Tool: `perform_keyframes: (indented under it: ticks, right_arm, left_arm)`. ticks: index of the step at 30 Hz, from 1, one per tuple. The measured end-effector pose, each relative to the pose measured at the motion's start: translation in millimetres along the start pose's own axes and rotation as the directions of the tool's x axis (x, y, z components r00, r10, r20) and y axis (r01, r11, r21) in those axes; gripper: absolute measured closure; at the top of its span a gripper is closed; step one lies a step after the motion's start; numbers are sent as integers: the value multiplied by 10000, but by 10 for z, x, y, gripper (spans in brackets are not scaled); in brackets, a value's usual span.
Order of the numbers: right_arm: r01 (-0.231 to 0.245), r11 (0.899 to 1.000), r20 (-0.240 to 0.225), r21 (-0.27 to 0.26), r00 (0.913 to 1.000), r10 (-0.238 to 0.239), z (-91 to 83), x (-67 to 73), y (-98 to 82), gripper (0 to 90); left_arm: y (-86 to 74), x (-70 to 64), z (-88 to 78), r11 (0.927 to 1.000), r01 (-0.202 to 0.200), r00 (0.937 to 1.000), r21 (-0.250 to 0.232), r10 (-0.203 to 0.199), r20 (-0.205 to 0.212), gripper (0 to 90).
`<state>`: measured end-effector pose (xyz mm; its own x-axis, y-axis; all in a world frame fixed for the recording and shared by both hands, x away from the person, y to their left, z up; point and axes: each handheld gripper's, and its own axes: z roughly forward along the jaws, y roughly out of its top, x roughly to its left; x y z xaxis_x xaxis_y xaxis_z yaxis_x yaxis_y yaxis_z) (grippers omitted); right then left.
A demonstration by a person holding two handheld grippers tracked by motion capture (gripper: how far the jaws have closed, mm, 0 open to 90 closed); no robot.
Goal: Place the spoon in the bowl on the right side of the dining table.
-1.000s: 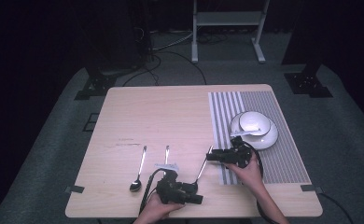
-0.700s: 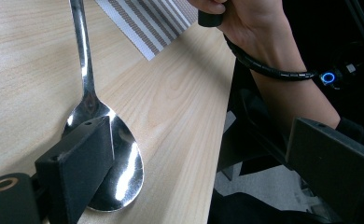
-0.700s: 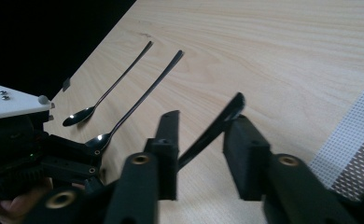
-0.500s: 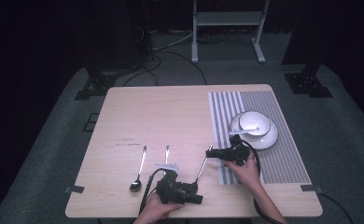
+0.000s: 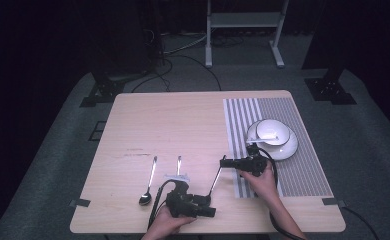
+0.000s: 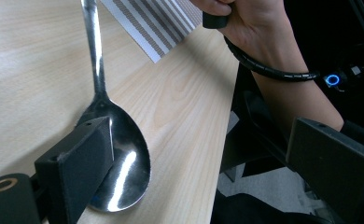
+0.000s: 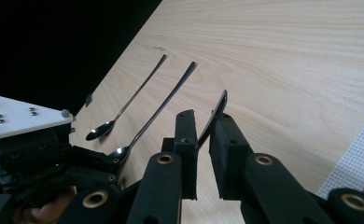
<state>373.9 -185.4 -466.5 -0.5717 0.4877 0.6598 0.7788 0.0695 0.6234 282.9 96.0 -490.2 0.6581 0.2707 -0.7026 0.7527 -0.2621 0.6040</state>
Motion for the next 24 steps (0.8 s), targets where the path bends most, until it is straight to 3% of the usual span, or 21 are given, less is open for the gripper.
perform_keyframes:
  ticks: [14, 24]
  right_arm:
    - [-722, 9969, -922, -311, 9933, 691, -18, 6, 44, 878]
    - [-937, 9949, -1119, -377, 9897, 890, -24, 20, 97, 892]
  left_arm:
    - [57, -64, -127, 9990, -188, 9998, -396, 191, 54, 59]
    - [92, -62, -176, 9983, -216, 9998, -538, 216, -13, 59]
